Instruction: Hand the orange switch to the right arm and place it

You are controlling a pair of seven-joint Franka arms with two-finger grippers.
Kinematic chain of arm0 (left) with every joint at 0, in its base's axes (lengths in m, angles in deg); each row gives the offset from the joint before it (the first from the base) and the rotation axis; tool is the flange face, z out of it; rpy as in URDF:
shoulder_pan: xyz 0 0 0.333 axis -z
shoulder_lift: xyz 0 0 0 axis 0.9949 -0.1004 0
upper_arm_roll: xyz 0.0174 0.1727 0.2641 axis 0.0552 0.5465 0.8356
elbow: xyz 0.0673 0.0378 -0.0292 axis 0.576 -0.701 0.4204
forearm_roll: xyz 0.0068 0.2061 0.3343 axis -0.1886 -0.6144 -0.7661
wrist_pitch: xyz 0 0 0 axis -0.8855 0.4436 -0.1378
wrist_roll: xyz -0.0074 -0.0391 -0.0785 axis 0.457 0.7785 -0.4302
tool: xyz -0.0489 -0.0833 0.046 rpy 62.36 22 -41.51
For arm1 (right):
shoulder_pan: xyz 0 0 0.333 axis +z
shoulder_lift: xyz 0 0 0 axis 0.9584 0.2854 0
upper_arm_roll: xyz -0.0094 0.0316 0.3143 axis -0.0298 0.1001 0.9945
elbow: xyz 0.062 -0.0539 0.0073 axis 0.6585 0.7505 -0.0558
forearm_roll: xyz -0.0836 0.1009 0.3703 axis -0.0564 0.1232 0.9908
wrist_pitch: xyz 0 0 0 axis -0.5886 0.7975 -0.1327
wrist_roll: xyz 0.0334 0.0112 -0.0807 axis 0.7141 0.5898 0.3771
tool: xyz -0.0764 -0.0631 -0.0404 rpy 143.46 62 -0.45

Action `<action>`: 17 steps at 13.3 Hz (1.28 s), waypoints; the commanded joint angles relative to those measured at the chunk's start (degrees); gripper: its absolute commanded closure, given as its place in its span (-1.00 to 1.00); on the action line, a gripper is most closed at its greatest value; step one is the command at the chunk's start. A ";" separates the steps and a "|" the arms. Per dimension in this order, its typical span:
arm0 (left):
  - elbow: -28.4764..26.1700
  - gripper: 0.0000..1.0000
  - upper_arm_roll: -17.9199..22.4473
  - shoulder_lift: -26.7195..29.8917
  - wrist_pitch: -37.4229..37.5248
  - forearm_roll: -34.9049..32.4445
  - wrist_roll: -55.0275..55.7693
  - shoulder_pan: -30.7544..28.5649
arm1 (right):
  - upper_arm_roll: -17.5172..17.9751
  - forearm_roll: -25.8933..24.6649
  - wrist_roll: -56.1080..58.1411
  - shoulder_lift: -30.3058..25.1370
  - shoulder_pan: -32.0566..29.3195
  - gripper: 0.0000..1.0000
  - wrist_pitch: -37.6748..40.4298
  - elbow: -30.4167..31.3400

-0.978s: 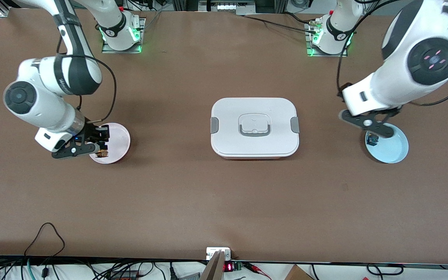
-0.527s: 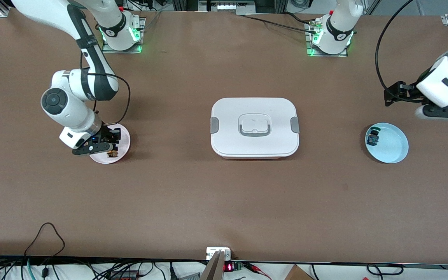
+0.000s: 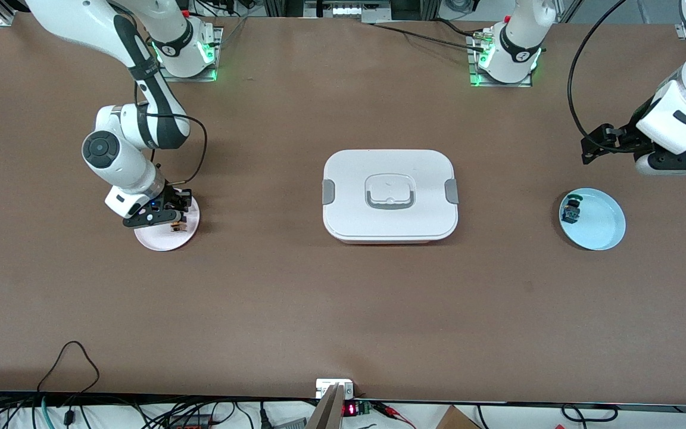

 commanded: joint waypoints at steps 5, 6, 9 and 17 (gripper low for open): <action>-0.53 -1.00 0.49 0.89 -0.35 -1.26 0.17 0.67 | -0.08 -0.91 -1.23 0.26 -0.10 -0.07 -1.31 0.66; -0.53 -1.00 0.49 0.89 -0.26 -1.34 0.17 0.76 | -0.08 -0.91 -1.23 0.26 -0.10 -0.25 -1.40 0.66; -0.53 -1.00 0.58 0.89 -0.26 -1.34 0.08 0.67 | -0.26 -0.91 -0.97 -0.88 -0.10 -1.00 -0.88 -0.30; -0.09 -1.00 0.49 0.80 0.18 -1.34 0.17 0.76 | 0.00 -1.09 -0.35 -12.30 0.25 -1.00 35.28 -21.10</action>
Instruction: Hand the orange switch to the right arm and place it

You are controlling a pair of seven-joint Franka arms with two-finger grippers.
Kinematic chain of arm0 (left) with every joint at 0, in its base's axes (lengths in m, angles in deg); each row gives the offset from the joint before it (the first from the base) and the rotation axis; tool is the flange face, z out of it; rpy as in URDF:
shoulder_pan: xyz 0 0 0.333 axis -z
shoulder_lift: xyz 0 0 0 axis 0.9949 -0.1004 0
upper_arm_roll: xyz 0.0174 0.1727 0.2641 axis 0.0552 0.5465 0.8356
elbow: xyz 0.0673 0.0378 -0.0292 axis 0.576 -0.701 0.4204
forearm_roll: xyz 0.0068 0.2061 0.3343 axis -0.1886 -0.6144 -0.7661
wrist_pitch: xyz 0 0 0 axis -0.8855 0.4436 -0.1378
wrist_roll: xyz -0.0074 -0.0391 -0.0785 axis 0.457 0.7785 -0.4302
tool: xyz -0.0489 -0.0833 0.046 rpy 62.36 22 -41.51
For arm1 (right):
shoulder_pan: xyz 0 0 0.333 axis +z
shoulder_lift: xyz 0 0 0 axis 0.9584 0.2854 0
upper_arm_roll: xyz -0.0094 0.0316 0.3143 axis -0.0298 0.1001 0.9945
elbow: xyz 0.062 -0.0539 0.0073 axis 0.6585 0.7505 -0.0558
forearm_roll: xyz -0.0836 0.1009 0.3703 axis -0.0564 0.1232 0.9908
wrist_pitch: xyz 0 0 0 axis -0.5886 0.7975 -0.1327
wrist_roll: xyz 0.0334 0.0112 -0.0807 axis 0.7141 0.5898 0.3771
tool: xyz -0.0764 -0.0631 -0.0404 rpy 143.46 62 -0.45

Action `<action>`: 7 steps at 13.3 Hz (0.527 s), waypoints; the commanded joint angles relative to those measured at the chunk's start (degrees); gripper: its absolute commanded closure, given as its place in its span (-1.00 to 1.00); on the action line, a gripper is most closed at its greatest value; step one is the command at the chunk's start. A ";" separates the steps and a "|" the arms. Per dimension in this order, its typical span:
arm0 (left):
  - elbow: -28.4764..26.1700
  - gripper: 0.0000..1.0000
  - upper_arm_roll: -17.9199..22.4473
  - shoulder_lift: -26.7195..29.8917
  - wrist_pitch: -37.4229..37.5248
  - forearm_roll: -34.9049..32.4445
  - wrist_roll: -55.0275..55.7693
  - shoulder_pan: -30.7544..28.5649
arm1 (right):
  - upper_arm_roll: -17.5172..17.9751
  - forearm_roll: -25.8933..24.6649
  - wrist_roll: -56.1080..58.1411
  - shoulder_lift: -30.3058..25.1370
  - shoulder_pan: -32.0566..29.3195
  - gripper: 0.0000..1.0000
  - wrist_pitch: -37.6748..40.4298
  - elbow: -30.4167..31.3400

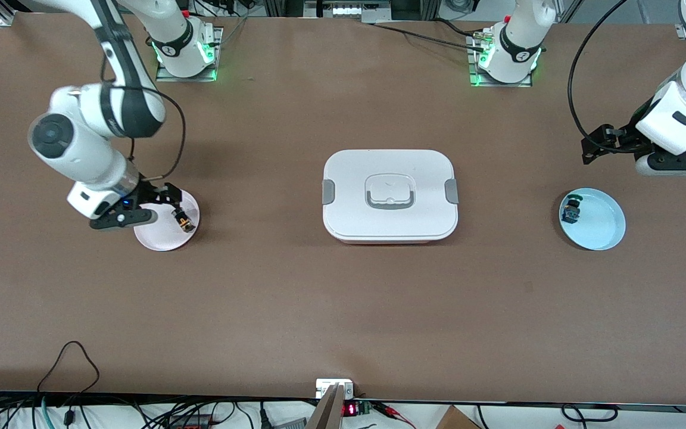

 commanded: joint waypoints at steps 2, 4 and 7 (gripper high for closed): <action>-0.12 -1.00 0.50 0.84 0.54 -1.12 0.17 0.66 | 0.39 -1.03 -0.82 -4.11 0.50 -1.00 18.20 -12.00; 0.32 -1.00 0.23 0.84 1.93 -1.12 0.60 0.84 | 0.48 -0.94 -0.82 -7.71 0.41 -1.00 23.40 -14.65; 1.37 -1.00 -0.38 0.66 2.47 -1.12 0.87 1.01 | 0.30 -0.59 -0.21 -8.96 0.33 -1.00 29.47 -20.45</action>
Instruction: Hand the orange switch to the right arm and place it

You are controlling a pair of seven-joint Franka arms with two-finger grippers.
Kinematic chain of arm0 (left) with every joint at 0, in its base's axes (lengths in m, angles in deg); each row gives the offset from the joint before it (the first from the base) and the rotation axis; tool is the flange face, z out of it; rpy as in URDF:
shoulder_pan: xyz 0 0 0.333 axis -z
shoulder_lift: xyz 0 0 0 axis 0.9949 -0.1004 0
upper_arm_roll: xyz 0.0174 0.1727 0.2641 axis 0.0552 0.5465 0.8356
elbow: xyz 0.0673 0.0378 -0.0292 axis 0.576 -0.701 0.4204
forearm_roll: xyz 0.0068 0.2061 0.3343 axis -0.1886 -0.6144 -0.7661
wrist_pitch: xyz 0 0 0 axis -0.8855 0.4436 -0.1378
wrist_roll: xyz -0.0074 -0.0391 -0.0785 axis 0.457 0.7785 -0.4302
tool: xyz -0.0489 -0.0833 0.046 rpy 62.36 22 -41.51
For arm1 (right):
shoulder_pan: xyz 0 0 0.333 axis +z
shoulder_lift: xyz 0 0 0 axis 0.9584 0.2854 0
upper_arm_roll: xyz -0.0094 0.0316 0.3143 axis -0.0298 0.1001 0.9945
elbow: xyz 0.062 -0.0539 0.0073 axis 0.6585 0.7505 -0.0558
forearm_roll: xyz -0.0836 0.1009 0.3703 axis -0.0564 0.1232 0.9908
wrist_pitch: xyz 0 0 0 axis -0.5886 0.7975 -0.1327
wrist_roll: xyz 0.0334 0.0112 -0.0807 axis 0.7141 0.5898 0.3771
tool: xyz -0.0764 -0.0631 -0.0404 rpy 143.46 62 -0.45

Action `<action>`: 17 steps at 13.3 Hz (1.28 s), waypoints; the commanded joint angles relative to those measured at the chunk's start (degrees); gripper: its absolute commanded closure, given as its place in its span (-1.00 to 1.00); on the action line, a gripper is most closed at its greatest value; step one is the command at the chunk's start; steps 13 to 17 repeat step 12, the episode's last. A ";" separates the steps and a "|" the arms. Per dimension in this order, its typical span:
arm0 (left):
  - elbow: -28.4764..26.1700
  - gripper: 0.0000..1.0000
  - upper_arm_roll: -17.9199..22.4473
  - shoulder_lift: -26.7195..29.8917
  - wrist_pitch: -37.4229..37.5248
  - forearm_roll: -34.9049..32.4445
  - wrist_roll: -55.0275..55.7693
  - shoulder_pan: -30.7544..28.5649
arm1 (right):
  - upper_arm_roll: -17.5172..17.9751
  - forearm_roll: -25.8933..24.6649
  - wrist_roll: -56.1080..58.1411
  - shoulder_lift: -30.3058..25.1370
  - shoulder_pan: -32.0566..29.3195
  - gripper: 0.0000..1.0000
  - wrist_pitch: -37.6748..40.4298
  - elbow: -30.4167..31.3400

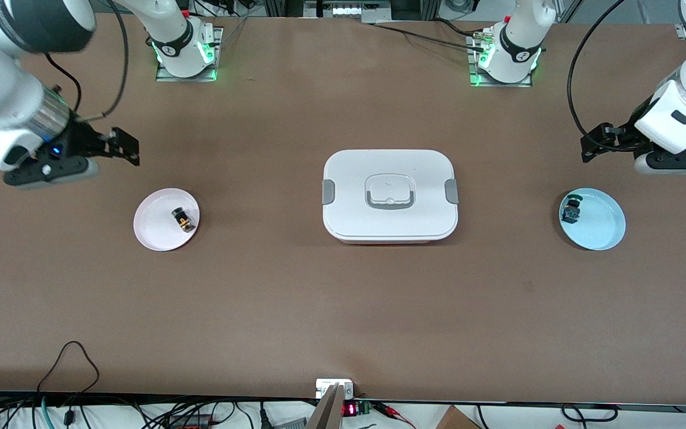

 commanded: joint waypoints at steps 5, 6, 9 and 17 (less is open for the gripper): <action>3.07 -1.00 -0.22 -0.67 1.65 -1.21 0.60 1.33 | -0.09 -0.30 0.07 0.42 -0.17 -1.00 3.98 -4.69; 3.07 -1.00 -0.22 -0.59 2.08 -1.21 0.42 1.25 | -0.17 -0.12 0.16 0.42 -0.26 -1.00 3.89 -4.69; 2.99 -1.00 -0.13 -0.50 2.70 -1.21 0.25 1.07 | -0.17 -0.03 0.25 0.77 -0.26 -1.00 4.24 -5.92; 3.07 -1.00 -0.13 -0.59 3.23 -1.21 0.86 1.07 | -0.09 -0.03 0.33 0.77 -0.17 -1.00 4.33 -6.01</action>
